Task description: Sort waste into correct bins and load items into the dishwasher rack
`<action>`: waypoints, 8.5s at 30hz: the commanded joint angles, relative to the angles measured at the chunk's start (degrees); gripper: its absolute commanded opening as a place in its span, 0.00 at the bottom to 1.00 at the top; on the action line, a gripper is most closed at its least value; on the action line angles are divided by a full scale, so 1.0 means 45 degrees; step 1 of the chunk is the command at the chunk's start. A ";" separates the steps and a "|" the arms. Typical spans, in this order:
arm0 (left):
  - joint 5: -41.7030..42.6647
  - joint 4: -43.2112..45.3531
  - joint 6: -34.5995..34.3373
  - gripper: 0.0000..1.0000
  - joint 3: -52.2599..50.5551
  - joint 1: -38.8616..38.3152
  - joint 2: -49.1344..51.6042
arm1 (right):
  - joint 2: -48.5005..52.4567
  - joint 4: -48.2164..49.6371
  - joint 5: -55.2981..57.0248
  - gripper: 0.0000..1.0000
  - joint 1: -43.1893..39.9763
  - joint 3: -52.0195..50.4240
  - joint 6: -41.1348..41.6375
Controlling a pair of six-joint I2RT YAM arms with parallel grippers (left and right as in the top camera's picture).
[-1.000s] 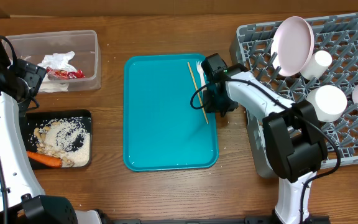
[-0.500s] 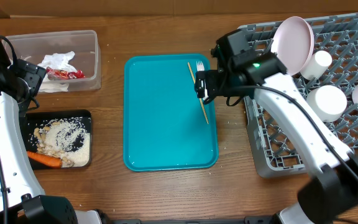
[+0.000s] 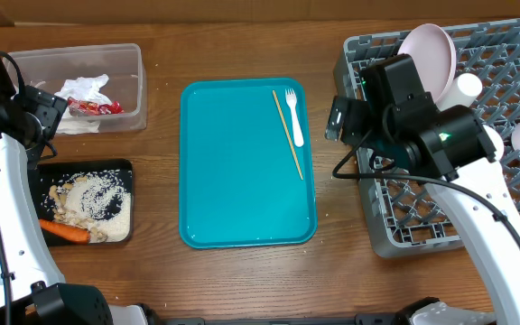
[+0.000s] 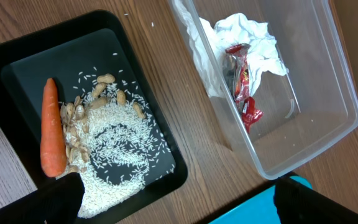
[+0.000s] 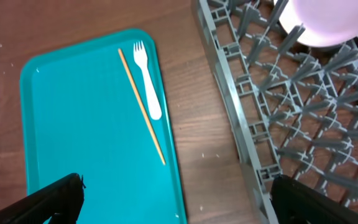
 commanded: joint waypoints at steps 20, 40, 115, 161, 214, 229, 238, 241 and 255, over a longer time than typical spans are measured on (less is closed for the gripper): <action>-0.0044 0.0015 -0.0126 1.00 0.0092 -0.0015 0.0049 | 0.0209 0.0102 0.0325 1.00 -0.0053 0.0253 0.0238; -0.0044 0.0015 -0.0121 1.00 0.0092 -0.0015 0.0049 | 0.0209 0.0097 0.0325 1.00 -0.0053 0.0253 0.0238; -0.0044 0.0015 -0.0126 1.00 0.0092 -0.0015 0.0049 | 0.8772 0.5955 -0.3215 0.80 0.1146 0.0253 -0.2827; -0.0044 0.0015 -0.0126 1.00 0.0092 -0.0015 0.0049 | 0.9151 0.4823 -0.2924 0.04 0.2409 -0.0097 -0.0661; -0.0044 0.0015 -0.0121 1.00 0.0092 -0.0015 0.0049 | 1.1089 0.5144 -0.0335 0.22 0.2361 0.0583 -0.2885; -0.0044 0.0015 -0.0126 1.00 0.0092 -0.0015 0.0049 | 1.0477 0.1792 -0.2370 0.04 0.1647 0.3643 -0.2749; -0.0044 0.0015 -0.0126 1.00 0.0092 -0.0015 0.0049 | 0.7752 -0.0826 -0.4260 0.04 -0.1287 0.6290 -0.4877; -0.0044 0.0015 -0.0121 1.00 0.0092 -0.0015 0.0049 | 0.6951 -0.1078 -0.4269 0.04 -0.2934 0.6377 -0.6081; -0.0044 0.0015 -0.0126 1.00 0.0092 -0.0015 0.0049 | 0.8777 -0.1117 -0.5348 0.06 -0.5882 0.6319 -0.8218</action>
